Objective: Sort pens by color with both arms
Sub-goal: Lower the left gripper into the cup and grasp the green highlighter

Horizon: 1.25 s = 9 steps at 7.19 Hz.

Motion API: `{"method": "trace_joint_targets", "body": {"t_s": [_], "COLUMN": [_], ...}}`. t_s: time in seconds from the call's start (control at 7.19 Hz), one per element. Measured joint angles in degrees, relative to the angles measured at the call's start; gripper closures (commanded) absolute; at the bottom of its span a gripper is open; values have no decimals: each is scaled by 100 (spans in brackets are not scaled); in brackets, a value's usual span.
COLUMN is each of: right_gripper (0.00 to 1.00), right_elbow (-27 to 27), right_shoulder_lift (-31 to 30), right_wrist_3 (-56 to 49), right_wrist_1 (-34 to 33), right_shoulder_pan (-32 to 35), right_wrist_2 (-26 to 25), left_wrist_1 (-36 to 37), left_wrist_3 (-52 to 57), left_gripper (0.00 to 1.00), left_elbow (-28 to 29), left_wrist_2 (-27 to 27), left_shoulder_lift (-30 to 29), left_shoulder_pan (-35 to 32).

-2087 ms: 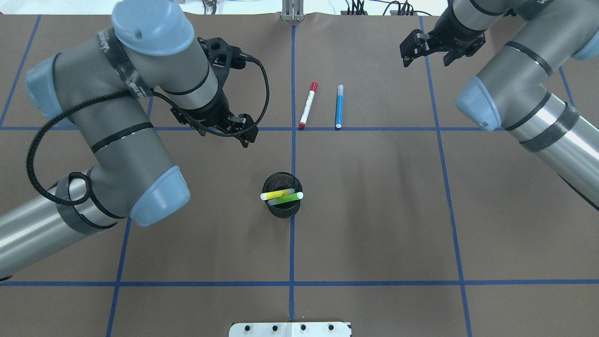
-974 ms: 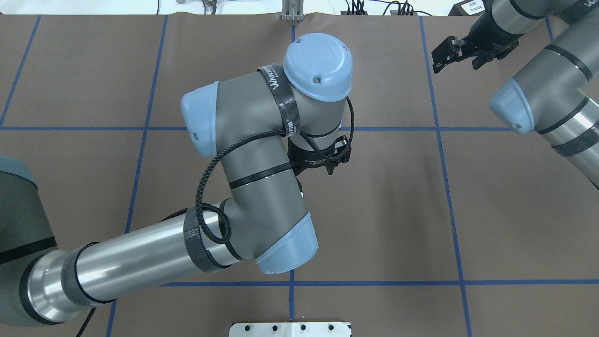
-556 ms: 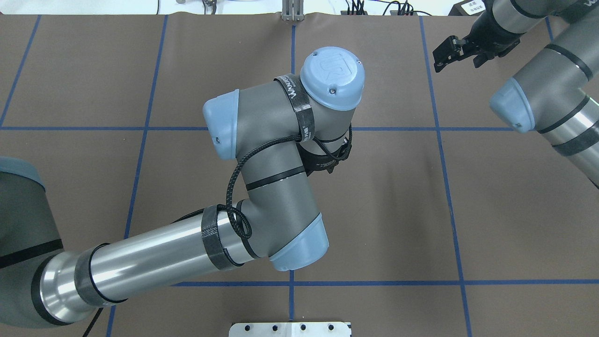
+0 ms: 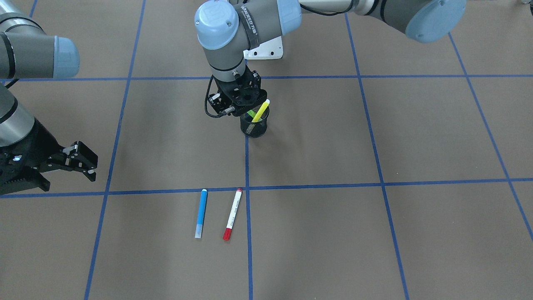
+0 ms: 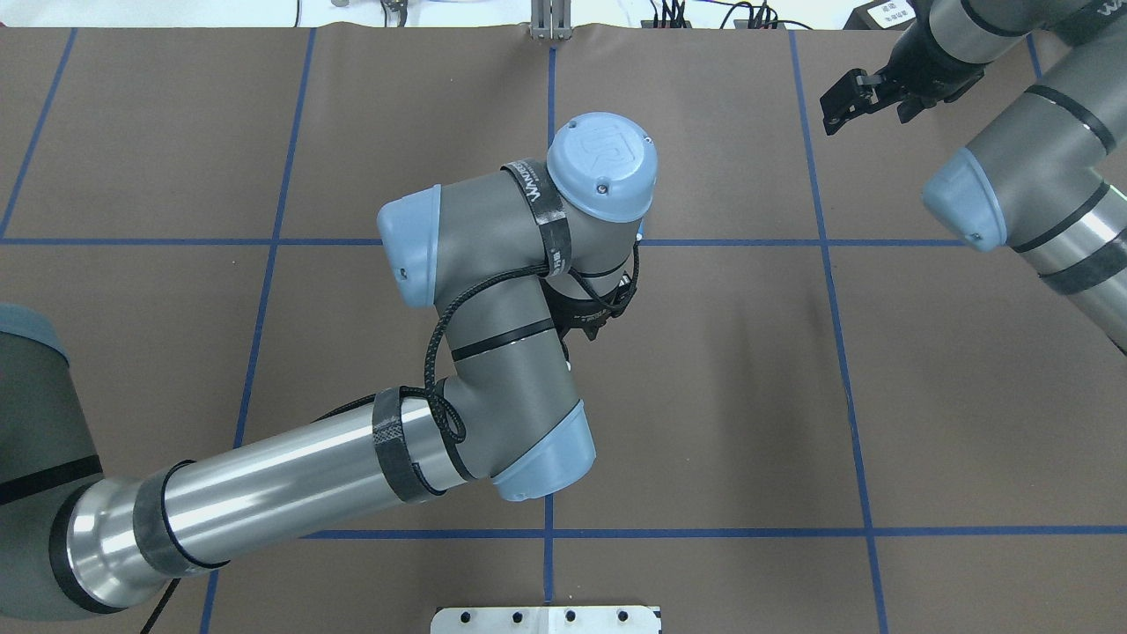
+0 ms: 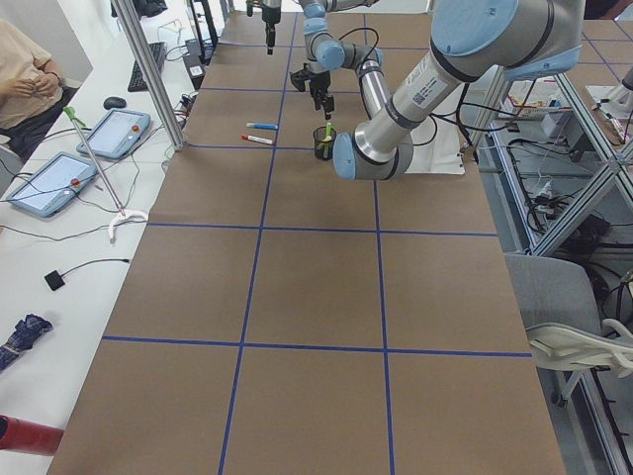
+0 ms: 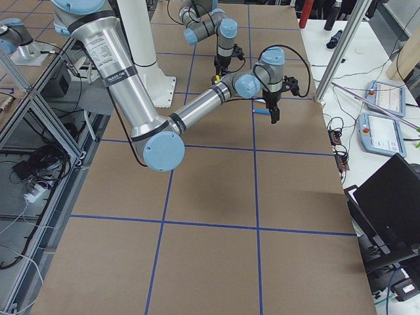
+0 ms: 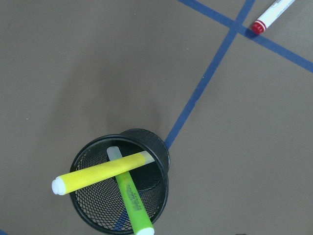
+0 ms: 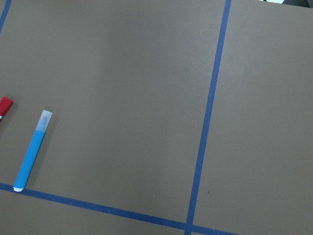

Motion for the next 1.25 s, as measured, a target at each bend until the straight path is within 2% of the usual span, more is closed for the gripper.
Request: {"method": "trace_joint_targets", "body": {"t_s": [0.42, 0.83, 1.25], "right_gripper": [0, 0, 0], "right_elbow": [9, 10, 10], "right_shoulder_lift": [-7, -17, -19], "right_wrist_3": [-4, -4, -4], "right_wrist_1": [-6, -6, -6], "right_shoulder_pan": [-18, -19, -19], "right_wrist_2": [-103, -131, -158], "left_wrist_1": [-191, -198, -192], "left_wrist_3": [123, 78, 49], "left_gripper": [36, 55, 62], "left_elbow": [-29, -50, -45], "left_wrist_2": [-83, -266, -278], "left_shoulder_lift": [173, 172, 180], "left_shoulder_pan": [7, 15, 27]}}
